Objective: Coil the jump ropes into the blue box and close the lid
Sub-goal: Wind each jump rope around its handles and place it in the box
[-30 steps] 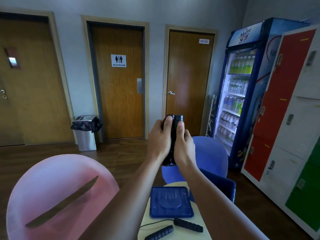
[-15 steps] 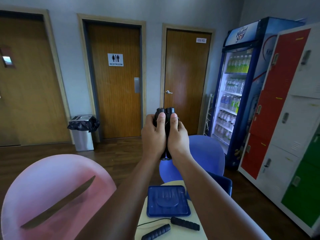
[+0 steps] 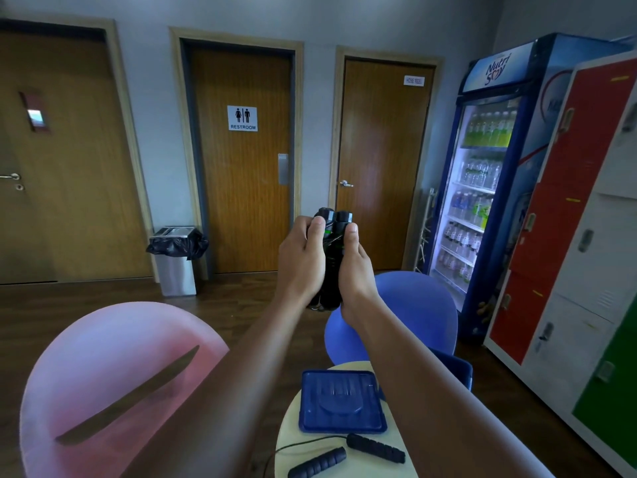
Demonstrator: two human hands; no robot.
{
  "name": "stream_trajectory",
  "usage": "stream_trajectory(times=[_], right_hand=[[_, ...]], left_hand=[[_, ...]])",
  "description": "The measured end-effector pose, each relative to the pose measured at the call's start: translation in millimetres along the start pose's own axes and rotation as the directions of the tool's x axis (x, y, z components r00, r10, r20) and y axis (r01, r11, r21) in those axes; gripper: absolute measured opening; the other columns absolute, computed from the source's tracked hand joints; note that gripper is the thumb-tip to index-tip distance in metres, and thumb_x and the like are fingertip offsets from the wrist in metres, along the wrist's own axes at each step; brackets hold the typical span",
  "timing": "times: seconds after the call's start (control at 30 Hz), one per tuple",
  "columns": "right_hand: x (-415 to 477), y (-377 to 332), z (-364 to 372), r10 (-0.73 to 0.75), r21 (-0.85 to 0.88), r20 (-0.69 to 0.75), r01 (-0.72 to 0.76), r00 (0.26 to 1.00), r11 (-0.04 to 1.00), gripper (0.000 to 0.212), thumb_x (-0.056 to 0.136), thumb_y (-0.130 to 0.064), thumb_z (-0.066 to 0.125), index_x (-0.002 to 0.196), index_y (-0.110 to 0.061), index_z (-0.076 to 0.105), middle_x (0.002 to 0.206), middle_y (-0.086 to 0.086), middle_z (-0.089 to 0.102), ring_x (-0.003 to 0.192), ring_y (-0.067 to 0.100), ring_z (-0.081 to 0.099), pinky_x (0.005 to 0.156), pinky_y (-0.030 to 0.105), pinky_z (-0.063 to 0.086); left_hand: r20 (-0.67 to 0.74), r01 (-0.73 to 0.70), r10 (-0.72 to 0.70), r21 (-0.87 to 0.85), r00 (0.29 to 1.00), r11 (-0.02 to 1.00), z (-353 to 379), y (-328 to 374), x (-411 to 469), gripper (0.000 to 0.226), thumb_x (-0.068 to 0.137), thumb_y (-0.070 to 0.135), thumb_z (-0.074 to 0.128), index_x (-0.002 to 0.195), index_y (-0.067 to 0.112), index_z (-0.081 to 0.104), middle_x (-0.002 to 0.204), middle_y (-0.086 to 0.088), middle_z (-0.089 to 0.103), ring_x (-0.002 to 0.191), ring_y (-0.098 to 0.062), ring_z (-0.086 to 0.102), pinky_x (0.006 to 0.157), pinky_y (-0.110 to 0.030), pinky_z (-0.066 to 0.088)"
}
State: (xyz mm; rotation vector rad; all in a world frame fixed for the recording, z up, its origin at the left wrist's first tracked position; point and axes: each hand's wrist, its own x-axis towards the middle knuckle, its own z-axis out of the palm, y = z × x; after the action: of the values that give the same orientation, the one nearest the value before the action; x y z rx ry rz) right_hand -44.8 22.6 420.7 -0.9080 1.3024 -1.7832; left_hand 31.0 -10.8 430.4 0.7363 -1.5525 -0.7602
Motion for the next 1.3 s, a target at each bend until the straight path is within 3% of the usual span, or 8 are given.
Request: stream_trajectory(times=[0.07, 0.2, 0.37, 0.53, 0.8, 1.0, 1.2, 1.3], right_hand=[[0.9, -0.4, -1.0, 0.018, 0.076, 0.0, -0.018, 1.0, 0.997, 0.052, 0.099, -0.063, 0.034, 0.124, -0.029, 0.064, 0.112, 0.005, 0.074, 0.104, 0.022, 0.071, 0.094, 0.05, 0.057], [1.7, -5.7, 0.0, 0.068, 0.201, -0.033, -0.06, 0.997, 0.978, 0.055, 0.098, -0.064, 0.035, 0.133, -0.028, 0.058, 0.117, 0.005, 0.07, 0.107, 0.026, 0.069, 0.094, 0.052, 0.056], [4.3, -5.7, 2.2, 0.138, 0.269, -0.083, -0.111, 0.987, 0.957, 0.047, 0.101, -0.057, 0.038, 0.128, -0.021, 0.051, 0.116, 0.01, 0.066, 0.104, 0.029, 0.067, 0.079, 0.049, 0.058], [12.9, -7.6, -16.1, 0.073, -0.099, -0.049, -0.078, 0.996, 0.992, 0.038, 0.103, -0.039, 0.041, 0.136, -0.022, 0.048, 0.123, 0.0, 0.054, 0.115, 0.018, 0.051, 0.091, 0.036, 0.039], [25.6, -18.9, -46.4, -0.135, -0.403, 0.05, 0.144, 0.99, 0.904, 0.025, 0.101, -0.03, 0.049, 0.118, -0.019, 0.064, 0.094, -0.013, 0.063, 0.087, 0.0, 0.057, 0.068, 0.018, 0.041], [31.8, -13.1, -54.3, -0.19, -0.592, -0.021, 0.141, 0.982, 0.794, 0.04, 0.103, -0.05, 0.04, 0.088, -0.018, 0.058, 0.064, -0.002, 0.047, 0.057, 0.015, 0.043, 0.052, 0.028, 0.033], [32.9, 7.6, -64.2, -0.197, -0.5, -0.178, 0.084, 0.964, 0.862, 0.035, 0.106, -0.046, 0.034, 0.091, -0.017, 0.048, 0.07, -0.002, 0.044, 0.059, 0.014, 0.039, 0.051, 0.028, 0.031], [34.1, 21.8, -72.0, -0.177, -0.436, -0.205, 0.072, 0.962, 0.897, 0.037, 0.106, -0.044, 0.031, 0.091, -0.014, 0.047, 0.071, 0.0, 0.042, 0.064, 0.016, 0.039, 0.054, 0.03, 0.031]], left_hand=[[0.109, 0.015, -0.019, 0.039, 0.994, 0.999, -8.4, -2.0, 5.2, 0.027, 0.107, 0.038, 0.04, 0.106, 0.019, 0.058, 0.087, 0.006, 0.062, 0.077, -0.005, 0.059, 0.066, -0.013, 0.045], [0.273, 0.136, -0.113, -0.068, 0.956, 0.988, -22.9, -19.4, 6.3, 0.041, 0.098, 0.057, 0.046, 0.114, 0.023, 0.061, 0.108, -0.003, 0.07, 0.102, -0.016, 0.067, 0.09, -0.039, 0.053], [0.407, 0.359, -0.272, -0.152, 0.872, 0.921, -23.0, -31.6, -5.4, 0.042, 0.098, 0.058, 0.05, 0.122, 0.025, 0.06, 0.113, -0.002, 0.072, 0.102, -0.02, 0.072, 0.081, -0.046, 0.061], [0.372, 0.413, -0.317, -0.215, 0.873, 0.885, -32.1, -41.8, -3.1, 0.041, 0.092, 0.053, 0.063, 0.117, 0.02, 0.064, 0.113, -0.01, 0.072, 0.096, -0.024, 0.075, 0.071, -0.043, 0.061], [0.468, 0.344, -0.272, -0.074, 0.841, 0.936, -46.1, -41.5, 12.9, 0.049, 0.086, 0.058, 0.062, 0.113, 0.017, 0.068, 0.105, -0.014, 0.073, 0.088, -0.032, 0.075, 0.066, -0.044, 0.059], [0.373, 0.393, -0.363, -0.004, 0.854, 0.92, -34.5, -46.8, 26.6, 0.051, 0.095, 0.068, 0.043, 0.103, 0.026, 0.071, 0.113, -0.008, 0.072, 0.107, -0.025, 0.067, 0.098, -0.052, 0.052], [0.293, 0.494, -0.491, 0.068, 0.821, 0.867, -2.9, -60.6, 9.3, 0.065, 0.102, 0.062, 0.033, 0.079, 0.008, 0.062, 0.07, -0.013, 0.065, 0.062, -0.027, 0.064, 0.071, -0.05, 0.059], [0.15, 0.419, -0.444, 0.173, 0.883, 0.891, 18.2, -66.9, 7.0, 0.062, 0.105, 0.058, 0.026, 0.06, 0.017, 0.039, 0.057, -0.004, 0.043, 0.055, -0.022, 0.046, 0.058, -0.037, 0.038]])
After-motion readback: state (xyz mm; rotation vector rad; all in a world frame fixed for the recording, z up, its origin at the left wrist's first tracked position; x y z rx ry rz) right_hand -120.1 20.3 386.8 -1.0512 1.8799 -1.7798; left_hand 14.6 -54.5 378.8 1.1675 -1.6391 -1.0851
